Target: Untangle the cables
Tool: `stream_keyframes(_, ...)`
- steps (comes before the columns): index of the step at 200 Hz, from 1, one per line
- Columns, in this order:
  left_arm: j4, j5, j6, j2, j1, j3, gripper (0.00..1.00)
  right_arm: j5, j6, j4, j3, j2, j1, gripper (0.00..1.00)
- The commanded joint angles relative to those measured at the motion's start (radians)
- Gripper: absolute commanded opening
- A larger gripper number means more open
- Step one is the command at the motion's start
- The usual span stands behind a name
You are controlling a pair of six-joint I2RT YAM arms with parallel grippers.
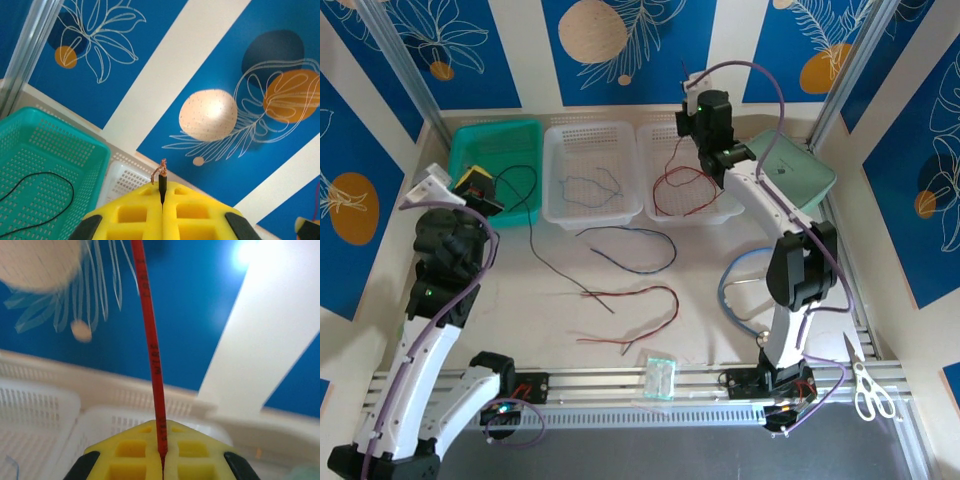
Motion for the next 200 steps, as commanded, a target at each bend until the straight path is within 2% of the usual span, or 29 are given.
stream_keyframes(1, -0.005, 0.053, 0.036, 0.015, 0.008, 0.034, 0.0, 0.055, 0.219, -0.246, 0.021, 0.064, -0.025, 0.0)
stream_keyframes(44, -0.009, 0.063, 0.033, 0.014, 0.008, 0.021, 0.0, -0.018, 0.386, -0.501, 0.084, 0.231, -0.065, 0.0)
stream_keyframes(69, -0.017, 0.068, 0.029, 0.014, 0.008, 0.015, 0.0, -0.097, 0.506, -0.533, 0.046, 0.265, -0.097, 0.0)
stream_keyframes(89, -0.018, 0.068, 0.031, 0.017, 0.008, 0.02, 0.0, -0.167, 0.555, -0.597, 0.086, 0.311, -0.118, 0.0)
stream_keyframes(126, -0.043, 0.102, 0.063, 0.045, 0.008, 0.065, 0.0, -0.142, 0.627, -0.683, 0.149, 0.387, -0.129, 0.0)
stream_keyframes(150, -0.029, 0.102, 0.094, 0.06, 0.008, 0.101, 0.0, -0.139, 0.654, -0.669, 0.133, 0.363, -0.133, 0.2)
stream_keyframes(168, -0.035, 0.128, 0.128, 0.097, 0.008, 0.165, 0.0, -0.092, 0.655, -0.632, 0.105, 0.292, -0.128, 0.4)
stream_keyframes(190, -0.053, 0.162, 0.17, 0.157, 0.008, 0.263, 0.0, -0.064, 0.621, -0.594, 0.091, 0.209, -0.116, 0.55)
stream_keyframes(200, -0.051, 0.17, 0.183, 0.18, 0.007, 0.299, 0.0, -0.07, 0.605, -0.592, 0.099, 0.183, -0.113, 0.59)
